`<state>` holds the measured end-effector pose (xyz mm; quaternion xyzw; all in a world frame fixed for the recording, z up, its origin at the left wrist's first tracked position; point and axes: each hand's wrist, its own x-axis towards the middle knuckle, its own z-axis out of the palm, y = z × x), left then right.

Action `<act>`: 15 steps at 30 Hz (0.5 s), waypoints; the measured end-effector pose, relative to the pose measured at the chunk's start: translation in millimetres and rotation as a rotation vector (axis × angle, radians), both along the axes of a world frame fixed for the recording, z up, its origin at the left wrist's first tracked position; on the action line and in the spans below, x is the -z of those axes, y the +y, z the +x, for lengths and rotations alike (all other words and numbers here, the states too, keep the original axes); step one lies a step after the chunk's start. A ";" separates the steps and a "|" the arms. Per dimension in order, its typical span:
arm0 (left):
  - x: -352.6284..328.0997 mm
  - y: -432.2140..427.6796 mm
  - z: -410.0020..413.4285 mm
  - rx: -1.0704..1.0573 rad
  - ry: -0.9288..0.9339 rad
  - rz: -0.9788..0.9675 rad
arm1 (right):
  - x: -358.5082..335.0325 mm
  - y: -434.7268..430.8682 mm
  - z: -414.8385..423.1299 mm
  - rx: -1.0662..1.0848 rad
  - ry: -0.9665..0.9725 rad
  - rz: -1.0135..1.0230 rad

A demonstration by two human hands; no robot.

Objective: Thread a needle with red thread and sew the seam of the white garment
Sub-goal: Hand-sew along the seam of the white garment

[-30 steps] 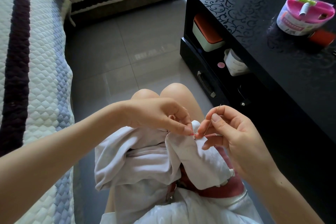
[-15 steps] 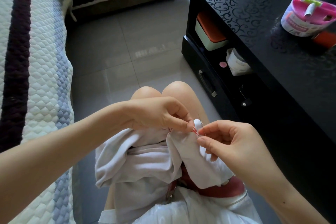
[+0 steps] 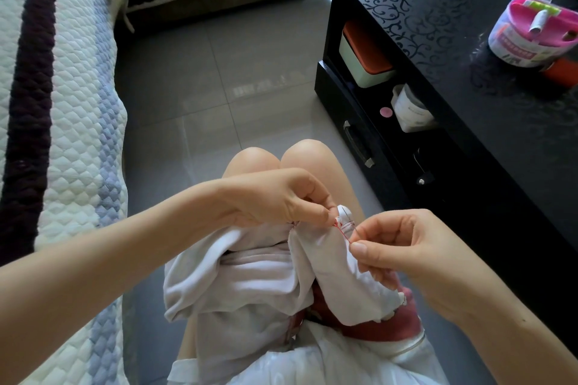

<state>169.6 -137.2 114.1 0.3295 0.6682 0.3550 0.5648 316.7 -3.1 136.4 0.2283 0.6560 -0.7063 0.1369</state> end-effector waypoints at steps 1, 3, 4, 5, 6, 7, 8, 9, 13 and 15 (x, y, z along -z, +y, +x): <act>0.4 0.3 0.0 -0.004 0.013 0.001 | 0.4 0.6 -0.7 0.005 -0.002 -0.005; 1.1 0.7 -0.3 -0.008 0.047 0.004 | 2.4 1.7 -1.2 0.042 -0.003 0.006; 0.9 0.7 -0.4 -0.009 0.060 0.004 | 3.5 1.6 -1.3 0.065 0.001 0.014; 1.0 0.7 -0.4 -0.013 0.064 0.002 | 4.5 0.9 -1.5 0.082 0.008 0.023; 0.9 0.5 -0.3 -0.016 0.063 0.001 | 5.3 -0.4 -2.0 0.089 0.018 0.030; 1.0 0.3 -0.6 -0.015 0.062 0.003 | 6.2 -1.5 -2.2 0.092 0.029 0.038; 1.1 0.1 -1.0 -0.014 0.062 0.002 | 6.9 -2.7 -2.8 0.094 0.038 0.048; 1.4 -0.4 -1.5 -0.012 0.061 0.000 | 8.0 -3.5 -3.3 0.098 0.046 0.057; -1.6 -1.5 -4.5 0.006 -0.016 -0.010 | 9.7 -5.1 -4.1 0.123 0.057 0.058; -3.0 -0.9 -5.5 0.004 -0.020 -0.026 | 11.2 -4.8 -3.9 0.132 0.056 0.050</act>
